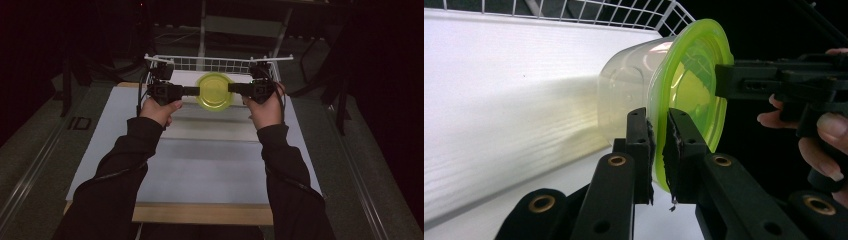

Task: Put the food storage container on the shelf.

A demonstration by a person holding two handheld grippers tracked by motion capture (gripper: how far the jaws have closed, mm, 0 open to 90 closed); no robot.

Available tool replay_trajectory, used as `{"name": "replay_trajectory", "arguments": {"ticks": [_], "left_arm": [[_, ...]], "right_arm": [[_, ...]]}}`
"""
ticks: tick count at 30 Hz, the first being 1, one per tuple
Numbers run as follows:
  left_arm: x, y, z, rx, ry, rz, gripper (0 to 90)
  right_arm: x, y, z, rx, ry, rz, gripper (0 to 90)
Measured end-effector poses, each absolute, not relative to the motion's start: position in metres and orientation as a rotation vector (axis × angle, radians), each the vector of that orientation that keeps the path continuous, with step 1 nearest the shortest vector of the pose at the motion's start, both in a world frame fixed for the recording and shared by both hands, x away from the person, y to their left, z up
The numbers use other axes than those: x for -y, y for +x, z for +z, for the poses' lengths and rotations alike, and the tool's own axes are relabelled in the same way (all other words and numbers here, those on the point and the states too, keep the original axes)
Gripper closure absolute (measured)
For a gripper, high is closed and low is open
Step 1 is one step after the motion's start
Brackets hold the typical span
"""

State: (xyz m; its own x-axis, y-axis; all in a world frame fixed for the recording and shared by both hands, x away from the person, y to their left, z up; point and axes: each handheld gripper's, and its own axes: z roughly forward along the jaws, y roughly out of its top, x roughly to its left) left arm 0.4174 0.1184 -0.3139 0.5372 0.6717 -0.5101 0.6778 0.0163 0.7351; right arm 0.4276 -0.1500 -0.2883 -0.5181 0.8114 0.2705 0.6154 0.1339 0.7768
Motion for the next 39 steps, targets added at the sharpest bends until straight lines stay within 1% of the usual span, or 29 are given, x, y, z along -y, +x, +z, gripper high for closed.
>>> {"name": "replay_trajectory", "arguments": {"ticks": [12, 16, 17, 19, 20, 22, 23, 25, 28, 31, 33, 35, 36, 37, 38, 39], "left_arm": [[-0.114, 0.434, -0.316, -1.190, 1.672, -0.006, 81.5], [-0.111, 0.437, -0.314, -1.191, 1.667, 0.026, 80.1], [-0.110, 0.439, -0.314, -1.190, 1.669, 0.025, 79.2], [-0.110, 0.442, -0.315, -1.208, 1.669, 0.054, 73.8], [-0.110, 0.443, -0.316, -1.217, 1.668, 0.055, 73.1], [-0.109, 0.447, -0.317, -1.202, 1.664, 0.067, 64.6], [-0.110, 0.449, -0.318, -1.198, 1.667, 0.072, 60.9], [-0.113, 0.453, -0.319, -1.216, 1.661, 0.095, 60.9], [-0.116, 0.456, -0.322, -1.215, 1.668, 0.141, 55.9], [-0.123, 0.454, -0.323, -1.226, 1.625, 0.188, 43.9], [-0.128, 0.452, -0.323, -1.230, 1.596, 0.191, 37.9], [-0.130, 0.450, -0.322, -1.232, 1.586, 0.215, 36.2], [-0.132, 0.445, -0.322, -1.207, 1.561, 0.205, 32.7], [-0.132, 0.445, -0.322, -1.207, 1.561, 0.205, 32.2], [-0.133, 0.438, -0.322, -1.157, 1.574, 0.210, 31.5], [-0.133, 0.435, -0.323, -1.116, 1.587, 0.211, 27.6]], "right_arm": [[0.152, 0.448, -0.287, -2.228, 1.504, 1.288, 77.1], [0.151, 0.455, -0.288, -2.205, 1.518, 1.275, 72.2], [0.151, 0.456, -0.288, -2.208, 1.516, 1.283, 69.2], [0.150, 0.457, -0.290, -2.210, 1.518, 1.285, 65.6], [0.149, 0.458, -0.292, -2.213, 1.513, 1.283, 62.9], [0.147, 0.459, -0.293, -2.218, 1.507, 1.283, 59.3], [0.146, 0.460, -0.294, -2.216, 1.501, 1.283, 58.7], [0.145, 0.462, -0.296, -2.225, 1.519, 1.292, 58.4], [0.144, 0.462, -0.297, -2.218, 1.519, 1.319, 54.7], [0.143, 0.460, -0.295, -2.221, 1.502, 1.334, 51.4], [0.143, 0.458, -0.294, -2.216, 1.482, 1.344, 50.2], [0.143, 0.454, -0.293, -2.209, 1.471, 1.353, 49.2], [0.143, 0.452, -0.292, -2.207, 1.456, 1.363, 48.7], [0.143, 0.452, -0.292, -2.207, 1.456, 1.363, 48.7], [0.144, 0.445, -0.290, -2.192, 1.419, 1.354, 48.7], [0.144, 0.442, -0.290, -2.189, 1.404, 1.357, 49.0]]}}
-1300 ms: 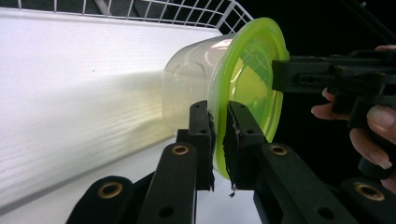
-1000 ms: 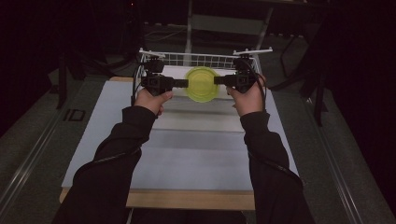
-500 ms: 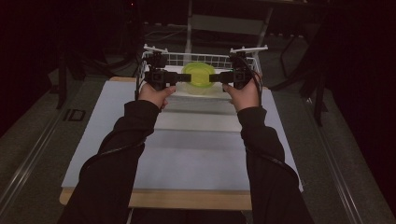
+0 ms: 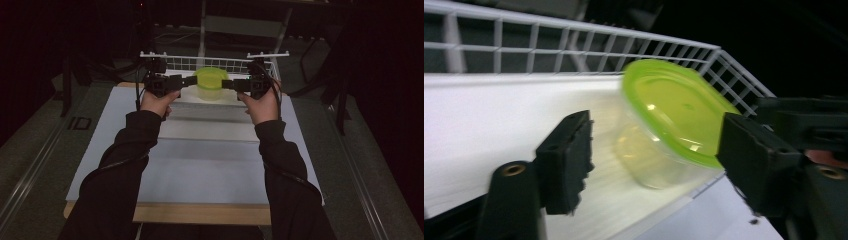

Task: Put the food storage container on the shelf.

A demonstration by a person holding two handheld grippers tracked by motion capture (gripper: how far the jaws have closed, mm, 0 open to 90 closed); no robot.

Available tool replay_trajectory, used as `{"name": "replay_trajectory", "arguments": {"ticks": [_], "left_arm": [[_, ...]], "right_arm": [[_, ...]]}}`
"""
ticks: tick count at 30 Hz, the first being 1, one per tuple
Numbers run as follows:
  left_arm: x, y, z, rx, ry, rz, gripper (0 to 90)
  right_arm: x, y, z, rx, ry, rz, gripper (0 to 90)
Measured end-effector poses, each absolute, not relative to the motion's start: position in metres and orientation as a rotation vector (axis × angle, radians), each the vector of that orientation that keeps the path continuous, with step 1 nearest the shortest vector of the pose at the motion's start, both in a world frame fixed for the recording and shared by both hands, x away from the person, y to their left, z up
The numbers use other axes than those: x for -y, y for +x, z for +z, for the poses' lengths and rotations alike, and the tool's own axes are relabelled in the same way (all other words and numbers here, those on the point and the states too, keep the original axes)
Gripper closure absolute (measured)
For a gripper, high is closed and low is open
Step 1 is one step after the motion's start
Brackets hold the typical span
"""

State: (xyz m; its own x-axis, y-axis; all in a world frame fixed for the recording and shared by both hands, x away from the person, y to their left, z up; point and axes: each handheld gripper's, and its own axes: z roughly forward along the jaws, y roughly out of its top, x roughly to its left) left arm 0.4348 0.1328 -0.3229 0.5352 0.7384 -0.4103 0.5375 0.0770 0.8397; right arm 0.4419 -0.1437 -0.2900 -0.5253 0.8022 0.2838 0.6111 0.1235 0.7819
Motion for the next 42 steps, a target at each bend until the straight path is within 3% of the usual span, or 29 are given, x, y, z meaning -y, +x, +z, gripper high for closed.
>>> {"name": "replay_trajectory", "arguments": {"ticks": [1, 3, 6, 9, 10, 11, 12, 14, 21, 29, 42], "left_arm": [[-0.133, 0.431, -0.323, -1.104, 1.594, 0.214, 22.4], [-0.132, 0.423, -0.325, -1.111, 1.601, 0.221, 21.2], [-0.133, 0.404, -0.329, -1.061, 1.612, 0.260, 16.2], [-0.134, 0.384, -0.340, -1.020, 1.635, 0.325, 13.7], [-0.134, 0.378, -0.345, -1.002, 1.650, 0.340, 8.5], [-0.133, 0.372, -0.349, -0.988, 1.669, 0.345, 2.2], [-0.132, 0.365, -0.354, -0.972, 1.671, 0.377, 1.6], [-0.130, 0.353, -0.364, -0.956, 1.691, 0.421, 1.6], [-0.132, 0.329, -0.390, -0.933, 1.656, 0.350, 1.7], [-0.135, 0.317, -0.396, -0.909, 1.670, 0.368, 1.7], [-0.131, 0.314, -0.408, -0.835, 1.740, 0.362, 1.7]], "right_arm": [[0.143, 0.439, -0.291, -2.195, 1.391, 1.351, 50.1], [0.144, 0.432, -0.293, -2.187, 1.367, 1.338, 54.1], [0.144, 0.421, -0.299, -2.188, 1.361, 1.315, 72.5], [0.139, 0.415, -0.311, -2.226, 1.337, 1.275, 85.8], [0.137, 0.414, -0.315, -2.237, 1.331, 1.269, 86.8], [0.135, 0.415, -0.319, -2.245, 1.324, 1.271, 86.8], [0.133, 0.415, -0.323, -2.247, 1.326, 1.277, 87.9], [0.128, 0.416, -0.327, -2.248, 1.321, 1.293, 88.1], [0.114, 0.424, -0.336, -2.236, 1.342, 1.298, 88.0], [0.103, 0.435, -0.341, -2.207, 1.379, 1.299, 86.7], [0.106, 0.424, -0.345, -2.227, 1.340, 1.317, 74.1]]}}
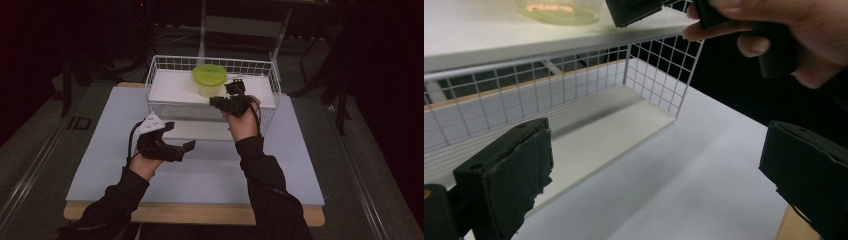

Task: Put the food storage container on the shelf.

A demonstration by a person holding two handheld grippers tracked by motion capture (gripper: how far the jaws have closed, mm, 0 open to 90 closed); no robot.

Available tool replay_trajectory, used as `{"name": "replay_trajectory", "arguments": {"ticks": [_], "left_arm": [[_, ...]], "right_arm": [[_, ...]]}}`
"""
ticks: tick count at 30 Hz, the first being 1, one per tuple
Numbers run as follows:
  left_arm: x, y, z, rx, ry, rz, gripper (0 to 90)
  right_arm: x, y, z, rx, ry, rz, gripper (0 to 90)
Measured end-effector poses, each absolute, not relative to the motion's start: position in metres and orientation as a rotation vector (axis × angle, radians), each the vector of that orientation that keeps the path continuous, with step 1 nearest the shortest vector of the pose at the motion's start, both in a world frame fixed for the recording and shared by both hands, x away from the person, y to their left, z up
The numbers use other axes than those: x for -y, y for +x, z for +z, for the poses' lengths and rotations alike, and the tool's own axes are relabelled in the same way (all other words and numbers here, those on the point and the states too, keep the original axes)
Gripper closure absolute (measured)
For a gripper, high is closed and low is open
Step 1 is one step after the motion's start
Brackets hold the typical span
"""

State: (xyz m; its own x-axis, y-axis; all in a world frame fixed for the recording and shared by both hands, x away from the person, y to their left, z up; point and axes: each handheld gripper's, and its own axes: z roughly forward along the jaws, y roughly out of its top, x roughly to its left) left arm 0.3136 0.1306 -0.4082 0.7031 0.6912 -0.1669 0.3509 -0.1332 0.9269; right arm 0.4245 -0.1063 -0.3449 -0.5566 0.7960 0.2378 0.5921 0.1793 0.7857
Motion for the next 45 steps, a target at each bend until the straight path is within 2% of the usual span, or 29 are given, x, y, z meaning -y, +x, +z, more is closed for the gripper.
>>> {"name": "replay_trajectory", "arguments": {"ticks": [4, 13, 15, 16, 19, 27, 45], "left_arm": [[-0.130, 0.313, -0.413, -0.822, 1.747, 0.340, 1.7], [-0.133, 0.307, -0.418, -0.786, 1.741, 0.325, 1.7], [-0.135, 0.306, -0.419, -0.787, 1.745, 0.322, 1.7], [-0.136, 0.306, -0.420, -0.788, 1.741, 0.320, 1.7], [-0.137, 0.303, -0.423, -0.790, 1.744, 0.307, 1.7], [-0.139, 0.296, -0.435, -0.772, 1.769, 0.278, 1.7], [-0.136, 0.281, -0.466, -0.759, 1.827, 0.200, 1.7]], "right_arm": [[0.107, 0.410, -0.346, -2.266, 1.271, 1.320, 67.0], [0.108, 0.383, -0.354, -2.299, 1.099, 1.323, 37.4], [0.108, 0.381, -0.356, -2.307, 1.090, 1.327, 35.1], [0.110, 0.377, -0.360, -2.322, 1.072, 1.345, 28.9], [0.113, 0.371, -0.369, -2.349, 1.051, 1.364, 22.5], [0.126, 0.357, -0.397, -2.363, 1.047, 1.373, 16.5], [0.152, 0.328, -0.448, -2.425, 1.048, 1.265, 15.6]]}}
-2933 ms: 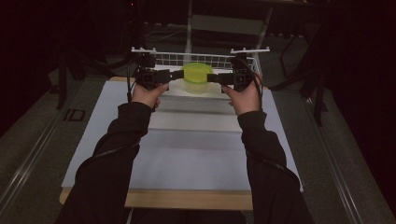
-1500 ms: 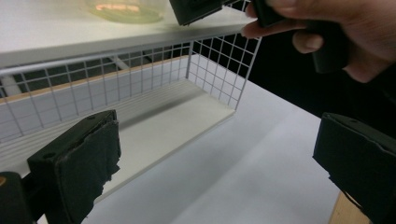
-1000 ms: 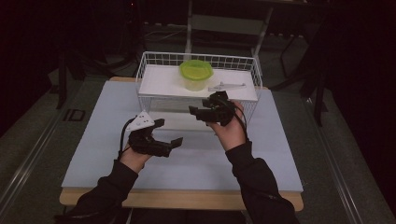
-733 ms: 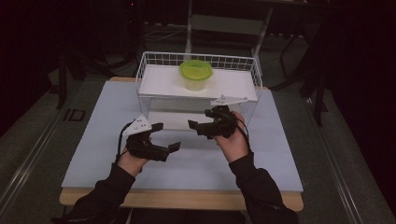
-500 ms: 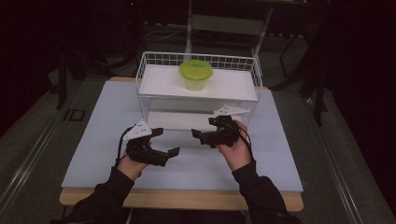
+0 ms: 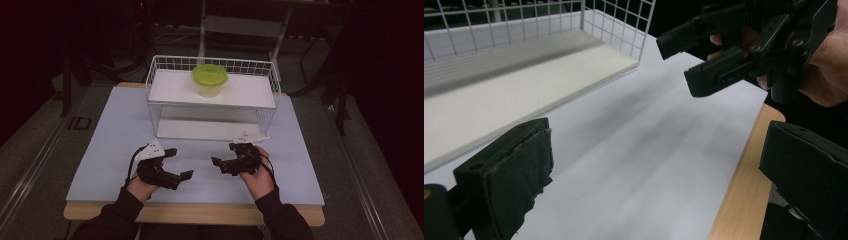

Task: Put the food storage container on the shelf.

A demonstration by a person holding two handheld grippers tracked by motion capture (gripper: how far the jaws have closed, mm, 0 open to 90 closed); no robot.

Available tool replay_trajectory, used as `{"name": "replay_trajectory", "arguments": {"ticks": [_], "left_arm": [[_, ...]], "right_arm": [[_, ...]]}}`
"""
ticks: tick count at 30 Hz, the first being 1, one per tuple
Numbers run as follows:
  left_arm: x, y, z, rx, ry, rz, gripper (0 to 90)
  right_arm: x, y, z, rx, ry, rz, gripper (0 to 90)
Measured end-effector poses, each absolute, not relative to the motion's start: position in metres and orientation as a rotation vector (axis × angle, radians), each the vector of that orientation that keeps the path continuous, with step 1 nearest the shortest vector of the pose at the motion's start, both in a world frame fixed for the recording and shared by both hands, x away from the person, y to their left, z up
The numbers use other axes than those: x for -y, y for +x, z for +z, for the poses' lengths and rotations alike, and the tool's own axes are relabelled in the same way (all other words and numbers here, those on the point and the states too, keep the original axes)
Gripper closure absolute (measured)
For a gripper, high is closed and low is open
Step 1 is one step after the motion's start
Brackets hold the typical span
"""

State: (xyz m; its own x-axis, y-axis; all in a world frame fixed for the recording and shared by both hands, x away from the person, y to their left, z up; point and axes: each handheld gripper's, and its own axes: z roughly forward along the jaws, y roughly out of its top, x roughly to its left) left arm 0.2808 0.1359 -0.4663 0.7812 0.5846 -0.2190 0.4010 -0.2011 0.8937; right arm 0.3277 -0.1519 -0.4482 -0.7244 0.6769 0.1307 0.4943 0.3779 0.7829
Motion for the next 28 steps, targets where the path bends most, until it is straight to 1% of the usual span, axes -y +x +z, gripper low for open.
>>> {"name": "replay_trajectory", "arguments": {"ticks": [8, 14, 23, 28], "left_arm": [[-0.136, 0.277, -0.478, -0.758, 1.830, 0.176, 1.7], [-0.136, 0.275, -0.483, -0.746, 1.832, 0.178, 1.7], [-0.140, 0.273, -0.484, -0.739, 1.839, 0.214, 1.7], [-0.142, 0.274, -0.485, -0.743, 1.842, 0.210, 1.7]], "right_arm": [[0.168, 0.314, -0.471, -2.445, 1.070, 1.240, 15.6], [0.178, 0.309, -0.478, -2.438, 1.075, 1.239, 15.6], [0.177, 0.310, -0.484, -2.443, 1.059, 1.207, 15.6], [0.172, 0.309, -0.490, -2.474, 1.037, 1.169, 15.6]]}}
